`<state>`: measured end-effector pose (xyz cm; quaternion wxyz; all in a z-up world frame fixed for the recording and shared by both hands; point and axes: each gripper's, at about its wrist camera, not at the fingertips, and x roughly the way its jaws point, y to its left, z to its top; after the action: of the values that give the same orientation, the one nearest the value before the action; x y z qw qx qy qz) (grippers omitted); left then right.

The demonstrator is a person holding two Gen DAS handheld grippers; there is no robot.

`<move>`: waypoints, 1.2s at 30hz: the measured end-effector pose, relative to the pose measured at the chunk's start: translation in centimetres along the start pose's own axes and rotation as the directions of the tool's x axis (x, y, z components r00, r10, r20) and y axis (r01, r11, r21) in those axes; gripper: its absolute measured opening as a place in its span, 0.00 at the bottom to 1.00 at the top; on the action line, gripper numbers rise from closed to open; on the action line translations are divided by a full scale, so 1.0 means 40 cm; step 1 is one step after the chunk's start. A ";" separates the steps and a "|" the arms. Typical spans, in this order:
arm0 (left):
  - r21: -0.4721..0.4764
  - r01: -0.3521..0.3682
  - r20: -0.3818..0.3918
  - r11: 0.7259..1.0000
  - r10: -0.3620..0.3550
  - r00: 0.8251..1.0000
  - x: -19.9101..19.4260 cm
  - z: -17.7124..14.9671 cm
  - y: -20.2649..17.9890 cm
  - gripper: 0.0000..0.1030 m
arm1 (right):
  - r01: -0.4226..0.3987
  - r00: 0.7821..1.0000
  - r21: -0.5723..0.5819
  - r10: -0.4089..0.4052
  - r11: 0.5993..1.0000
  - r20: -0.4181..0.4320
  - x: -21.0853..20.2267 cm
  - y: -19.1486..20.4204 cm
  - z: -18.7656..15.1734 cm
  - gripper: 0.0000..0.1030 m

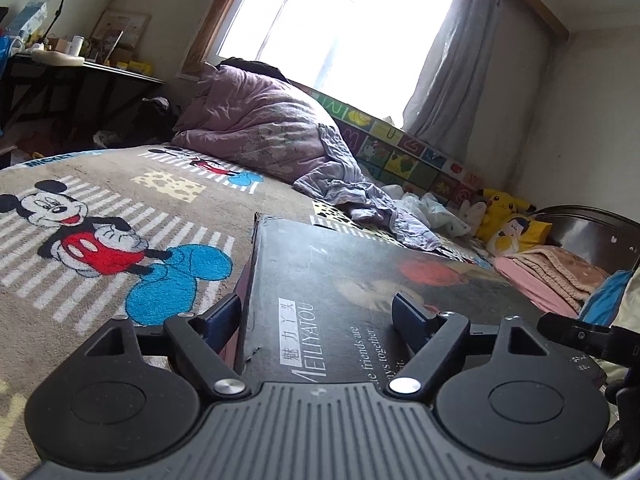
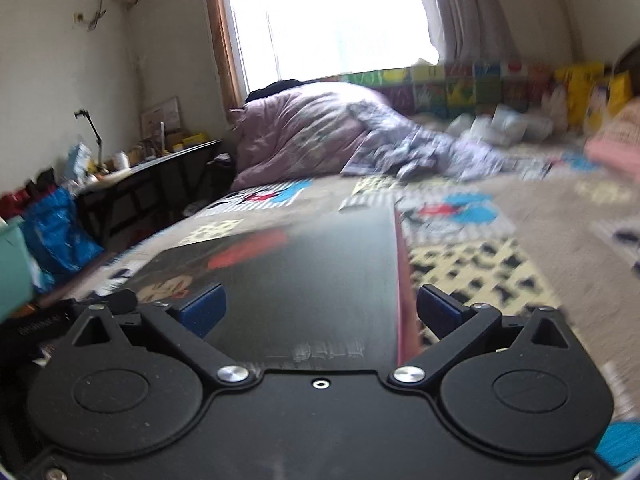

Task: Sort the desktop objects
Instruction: 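Lift the black photo album off the bed with both tools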

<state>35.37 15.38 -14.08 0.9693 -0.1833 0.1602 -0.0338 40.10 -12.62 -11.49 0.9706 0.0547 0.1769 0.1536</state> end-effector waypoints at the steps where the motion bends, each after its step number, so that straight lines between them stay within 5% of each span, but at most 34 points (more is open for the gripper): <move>1: 0.001 -0.003 0.001 1.000 0.003 1.000 0.000 0.000 -0.001 0.80 | 0.000 1.000 0.003 0.000 1.000 -0.002 0.000 -0.004 0.001 1.00; 25: 0.062 0.012 -0.026 0.998 -0.011 1.000 -0.003 0.009 -0.025 0.80 | -0.088 0.980 0.382 0.149 0.920 -0.135 0.067 -0.125 -0.051 0.99; 33: 0.077 0.063 -0.047 0.995 -0.060 0.997 -0.003 0.007 -0.045 0.83 | -0.062 0.976 0.398 0.138 0.915 -0.166 0.079 -0.146 -0.036 0.99; 36: 0.140 0.039 -0.047 0.989 -0.032 0.998 0.000 0.000 -0.069 0.83 | 0.034 0.978 0.273 0.024 0.961 -0.207 0.081 -0.127 -0.020 0.99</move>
<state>35.35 12.80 -13.06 0.9753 -0.1163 0.1756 -0.0664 44.13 -16.35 -14.11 0.9301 0.1720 0.2976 0.1299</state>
